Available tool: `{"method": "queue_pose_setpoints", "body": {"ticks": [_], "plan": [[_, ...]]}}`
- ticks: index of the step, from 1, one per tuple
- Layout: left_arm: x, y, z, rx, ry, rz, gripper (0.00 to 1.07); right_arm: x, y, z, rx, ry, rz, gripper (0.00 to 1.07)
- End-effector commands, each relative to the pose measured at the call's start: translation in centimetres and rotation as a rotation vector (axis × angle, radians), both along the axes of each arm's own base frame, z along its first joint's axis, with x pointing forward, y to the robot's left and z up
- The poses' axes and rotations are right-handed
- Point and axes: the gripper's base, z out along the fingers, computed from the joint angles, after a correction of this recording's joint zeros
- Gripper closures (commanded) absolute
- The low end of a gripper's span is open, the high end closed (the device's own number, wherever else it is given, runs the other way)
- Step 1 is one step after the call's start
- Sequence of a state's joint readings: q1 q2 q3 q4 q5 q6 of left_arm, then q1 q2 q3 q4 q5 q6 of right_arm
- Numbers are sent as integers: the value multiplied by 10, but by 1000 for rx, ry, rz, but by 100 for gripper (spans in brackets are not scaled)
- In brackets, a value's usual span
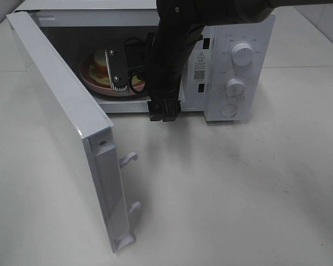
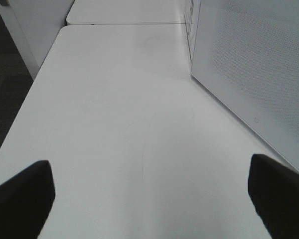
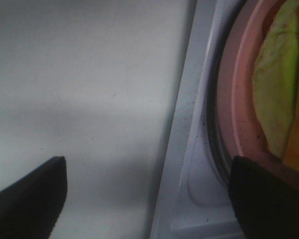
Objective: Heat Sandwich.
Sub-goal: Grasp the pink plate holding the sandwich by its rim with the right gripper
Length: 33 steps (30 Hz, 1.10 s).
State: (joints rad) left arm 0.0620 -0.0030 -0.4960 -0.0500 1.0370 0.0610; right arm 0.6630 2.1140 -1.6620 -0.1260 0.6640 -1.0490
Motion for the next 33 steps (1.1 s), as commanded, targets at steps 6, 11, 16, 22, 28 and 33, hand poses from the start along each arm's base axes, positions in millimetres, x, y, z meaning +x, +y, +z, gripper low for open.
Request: {"method": "queue_pose_setpoints", "body": {"ticks": [6, 11, 16, 22, 28, 33], "plan": [[-3, -1, 0, -5, -33, 3, 5, 17, 15, -6, -9, -7, 7, 23], [-3, -1, 0, -5, -33, 3, 5, 19, 24, -3, -1, -19, 18, 23], [-3, -1, 0, -5, -33, 3, 5, 22, 25, -9, -22, -34, 50, 23], [-3, -1, 0, -5, -33, 3, 5, 31, 30, -25, -41, -57, 64, 23], [-3, -1, 0, -5, -33, 3, 5, 45, 42, -24, -2, -100, 55, 24], [-3, -1, 0, -5, -33, 3, 5, 49, 45, -36, -2, -94, 56, 25]]}}
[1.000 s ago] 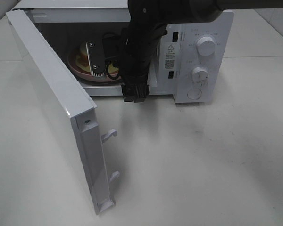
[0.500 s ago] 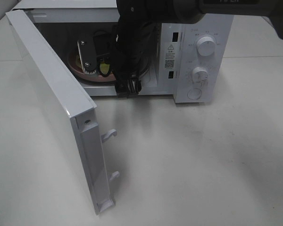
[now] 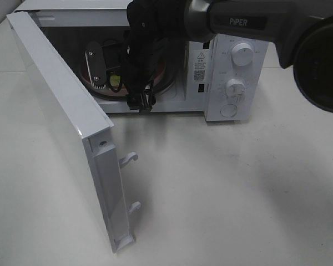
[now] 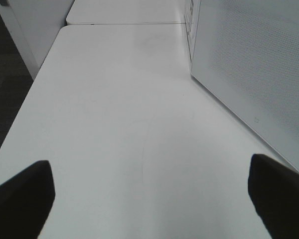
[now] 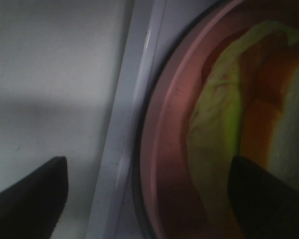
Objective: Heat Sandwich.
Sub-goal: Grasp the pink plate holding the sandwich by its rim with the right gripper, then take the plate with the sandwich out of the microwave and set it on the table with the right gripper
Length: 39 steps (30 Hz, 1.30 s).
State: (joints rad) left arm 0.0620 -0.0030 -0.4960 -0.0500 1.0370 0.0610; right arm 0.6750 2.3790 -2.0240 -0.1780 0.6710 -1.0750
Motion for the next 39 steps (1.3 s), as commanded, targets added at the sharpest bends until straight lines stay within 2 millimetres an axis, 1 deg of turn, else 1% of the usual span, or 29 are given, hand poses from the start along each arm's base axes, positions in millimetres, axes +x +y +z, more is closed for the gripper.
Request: {"method": "queue_pose_setpoints", "body": {"ticks": [1, 3, 4, 6, 7, 8, 10, 11, 12, 13, 14, 26, 33, 39], "plan": [[-3, -1, 0, -5, -33, 3, 5, 0, 3, -14, -10, 22, 4, 26], [-3, -1, 0, -5, -33, 3, 5, 0, 4, -16, -4, 32, 1, 27], [-3, -1, 0, -5, -33, 3, 5, -1, 4, -20, -2, 45, -2, 32], [-3, -1, 0, -5, -33, 3, 5, -1, 4, -20, -8, 51, -3, 41], [-3, -1, 0, -5, -33, 3, 5, -1, 4, -20, -11, 54, -4, 55], [-3, -1, 0, -5, -33, 3, 5, -1, 4, -20, -11, 54, -4, 55], [-3, -1, 0, -5, -33, 3, 5, -2, 3, -21, -13, 59, -7, 72], [-3, -1, 0, -5, -33, 3, 5, -2, 3, -21, -11, 64, -18, 94], [-3, -1, 0, -5, -33, 3, 5, -2, 3, -21, -11, 64, -18, 94], [-3, -1, 0, -5, -33, 3, 5, -1, 2, -21, -9, 65, -22, 103], [-3, -1, 0, -5, -33, 3, 5, -1, 2, -21, -6, 66, -28, 107], [-3, -1, 0, -5, -33, 3, 5, -1, 2, -19, -1, 65, -35, 107], [-3, -1, 0, -5, -33, 3, 5, -2, 1, -8, 4, 54, -31, 107], [-3, -1, 0, -5, -33, 3, 5, -5, -1, -4, -28, 66, 4, 107]]}}
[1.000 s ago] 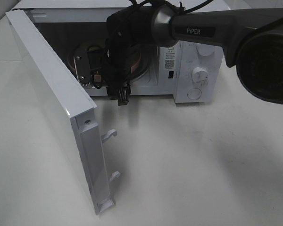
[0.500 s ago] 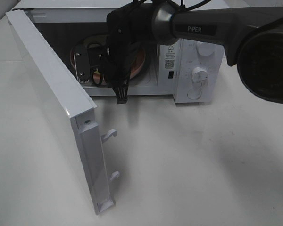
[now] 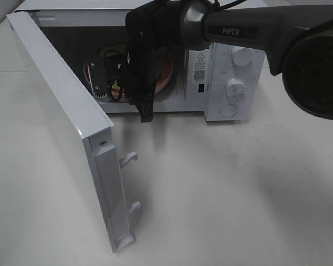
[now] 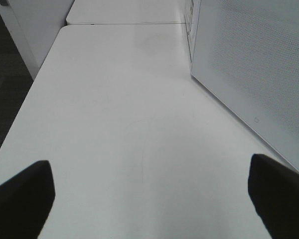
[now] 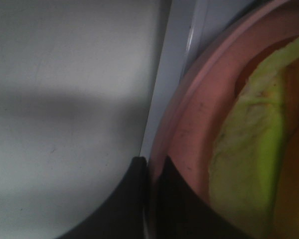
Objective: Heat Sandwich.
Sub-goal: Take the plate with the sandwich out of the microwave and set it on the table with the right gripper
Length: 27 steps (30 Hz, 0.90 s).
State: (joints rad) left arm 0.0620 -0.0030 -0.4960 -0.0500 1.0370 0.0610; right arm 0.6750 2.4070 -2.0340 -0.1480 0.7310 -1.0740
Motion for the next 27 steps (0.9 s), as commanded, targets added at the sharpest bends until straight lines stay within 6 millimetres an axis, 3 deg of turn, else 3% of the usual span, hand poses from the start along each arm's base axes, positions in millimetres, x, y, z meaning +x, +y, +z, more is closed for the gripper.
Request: {"method": "queue_pose_setpoints", "body": {"ticks": [1, 18, 27], "plan": [[-3, -1, 0, -5, -33, 3, 5, -2, -1, 10, 0, -10, 23, 107], [-3, -1, 0, -5, -33, 3, 5, -32, -18, 36, -50, -26, 245, 107], [-3, -1, 0, -5, -33, 3, 5, -44, -28, 47, -64, -28, 272, 107]]}}
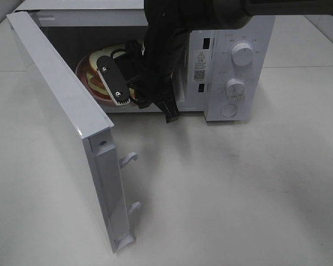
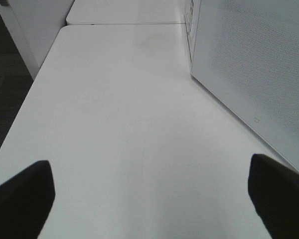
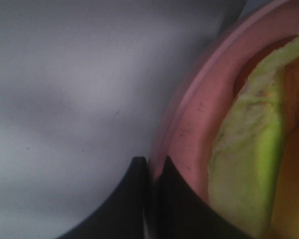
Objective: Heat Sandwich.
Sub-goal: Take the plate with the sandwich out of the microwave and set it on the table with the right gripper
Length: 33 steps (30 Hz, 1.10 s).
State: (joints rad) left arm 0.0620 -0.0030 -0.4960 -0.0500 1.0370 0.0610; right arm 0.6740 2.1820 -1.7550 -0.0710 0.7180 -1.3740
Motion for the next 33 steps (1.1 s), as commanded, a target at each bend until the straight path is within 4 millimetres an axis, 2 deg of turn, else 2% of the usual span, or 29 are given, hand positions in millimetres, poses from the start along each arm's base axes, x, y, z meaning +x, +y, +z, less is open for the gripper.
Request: {"method": "queue_pose_setpoints", "body": {"ticks": [1, 11, 24, 33], "plan": [[-3, -1, 0, -5, -33, 3, 5, -5, -2, 15, 20, -43, 34, 107], [-3, -1, 0, -5, -33, 3, 5, -24, -14, 24, 8, -20, 97, 107], [-3, -1, 0, -5, -33, 3, 5, -65, -41, 30, 9, -4, 202, 107], [-3, -1, 0, -5, -33, 3, 5, -87, -57, 33, 14, 4, 209, 107]]}}
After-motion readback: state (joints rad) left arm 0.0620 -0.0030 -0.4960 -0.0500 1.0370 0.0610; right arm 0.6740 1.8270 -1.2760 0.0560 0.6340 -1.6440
